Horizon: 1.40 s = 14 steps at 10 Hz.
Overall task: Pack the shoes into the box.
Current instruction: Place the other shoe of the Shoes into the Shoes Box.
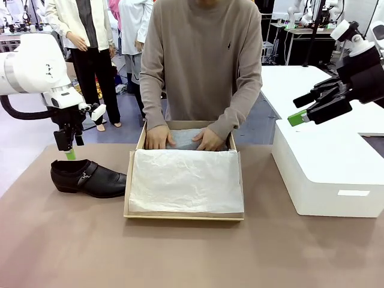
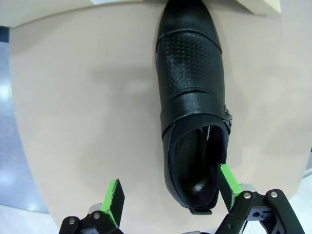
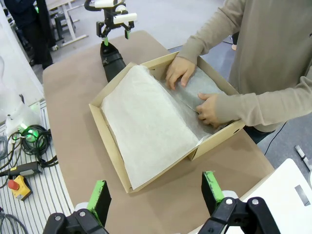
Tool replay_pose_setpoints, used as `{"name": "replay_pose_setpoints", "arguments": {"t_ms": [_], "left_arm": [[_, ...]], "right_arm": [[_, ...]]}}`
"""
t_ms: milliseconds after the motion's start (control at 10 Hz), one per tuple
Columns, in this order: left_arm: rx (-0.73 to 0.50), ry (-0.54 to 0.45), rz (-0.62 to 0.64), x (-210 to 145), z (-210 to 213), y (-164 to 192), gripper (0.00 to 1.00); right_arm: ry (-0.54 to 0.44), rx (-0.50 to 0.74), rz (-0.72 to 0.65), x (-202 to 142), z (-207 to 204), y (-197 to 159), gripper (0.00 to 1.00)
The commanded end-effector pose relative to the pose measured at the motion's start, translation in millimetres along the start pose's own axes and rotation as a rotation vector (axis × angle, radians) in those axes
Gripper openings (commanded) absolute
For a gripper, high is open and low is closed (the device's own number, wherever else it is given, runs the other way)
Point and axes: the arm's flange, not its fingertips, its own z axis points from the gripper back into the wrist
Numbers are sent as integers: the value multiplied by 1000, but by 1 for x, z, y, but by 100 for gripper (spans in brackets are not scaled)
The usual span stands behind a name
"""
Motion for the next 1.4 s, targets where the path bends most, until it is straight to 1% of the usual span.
{"name": "replay_pose_setpoints", "arguments": {"t_ms": [0, 500, 1000, 1300], "left_arm": [[-23, 24, 33, -9, -7, 0, 100], [-36, 38, 53, -20, -26, 12, 100], [6, 45, 38, -23, -38, 22, 100], [-6, 50, 29, -25, -48, 28, 100]], "right_arm": [[-24, 17, 21, 0, -2, -3, 100], [-24, 17, 21, 0, -2, -3, 100], [-24, 17, 21, 0, -2, -3, 100], [-24, 17, 21, 0, -2, -3, 100]]}}
